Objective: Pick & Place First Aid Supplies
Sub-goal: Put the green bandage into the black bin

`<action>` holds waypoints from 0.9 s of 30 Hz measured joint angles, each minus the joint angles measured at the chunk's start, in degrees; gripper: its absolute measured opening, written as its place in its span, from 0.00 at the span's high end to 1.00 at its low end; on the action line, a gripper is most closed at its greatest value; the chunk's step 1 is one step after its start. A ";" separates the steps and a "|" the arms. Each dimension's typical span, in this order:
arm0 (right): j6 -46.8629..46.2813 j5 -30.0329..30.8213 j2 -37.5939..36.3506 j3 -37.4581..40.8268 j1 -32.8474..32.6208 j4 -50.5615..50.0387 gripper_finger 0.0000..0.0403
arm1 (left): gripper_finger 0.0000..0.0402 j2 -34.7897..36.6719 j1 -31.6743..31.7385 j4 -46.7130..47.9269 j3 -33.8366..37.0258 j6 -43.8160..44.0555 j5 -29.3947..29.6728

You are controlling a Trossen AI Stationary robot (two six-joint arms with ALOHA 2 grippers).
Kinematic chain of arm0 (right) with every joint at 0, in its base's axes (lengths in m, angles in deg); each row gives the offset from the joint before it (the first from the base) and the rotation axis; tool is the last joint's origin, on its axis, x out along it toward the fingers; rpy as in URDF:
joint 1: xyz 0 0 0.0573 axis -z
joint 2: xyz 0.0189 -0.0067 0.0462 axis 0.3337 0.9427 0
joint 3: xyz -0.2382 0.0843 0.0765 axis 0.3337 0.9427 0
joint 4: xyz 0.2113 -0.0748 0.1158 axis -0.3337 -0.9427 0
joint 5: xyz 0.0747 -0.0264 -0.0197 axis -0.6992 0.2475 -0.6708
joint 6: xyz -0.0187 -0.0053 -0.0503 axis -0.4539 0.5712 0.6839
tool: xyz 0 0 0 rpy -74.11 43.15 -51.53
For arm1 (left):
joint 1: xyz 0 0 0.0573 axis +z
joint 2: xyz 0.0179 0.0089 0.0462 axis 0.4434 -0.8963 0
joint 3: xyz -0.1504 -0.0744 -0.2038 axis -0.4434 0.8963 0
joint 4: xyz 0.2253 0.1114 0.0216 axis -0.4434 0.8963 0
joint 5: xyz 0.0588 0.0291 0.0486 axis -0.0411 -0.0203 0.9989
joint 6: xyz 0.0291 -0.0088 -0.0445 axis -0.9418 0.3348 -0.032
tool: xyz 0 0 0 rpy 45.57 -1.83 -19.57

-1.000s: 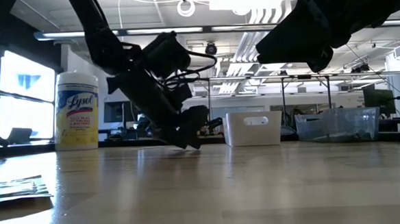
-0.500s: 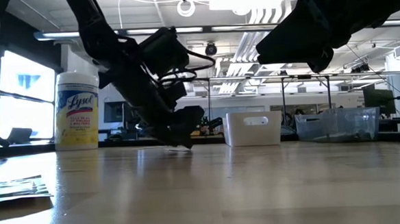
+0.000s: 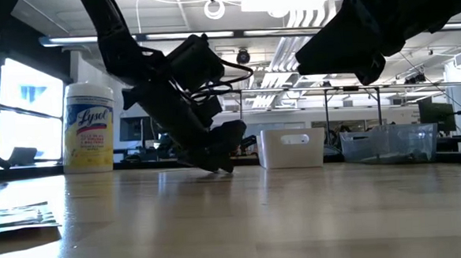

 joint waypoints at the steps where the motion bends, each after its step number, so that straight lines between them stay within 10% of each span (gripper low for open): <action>1: 0.00 -0.01 0.00 0.00 0.01 -0.09 0.69 | 0.60 -0.40 0.02 -0.36 -0.04 0.06 0.05; 12: 0.07 -0.01 0.00 0.00 0.00 -0.18 0.69 | 0.90 -0.82 0.02 -2.00 0.17 0.56 -0.56; 27: 6.48 1.26 0.22 0.04 -0.67 -1.13 0.69 | 0.99 11.90 -9.82 -1.22 0.39 -19.00 -7.01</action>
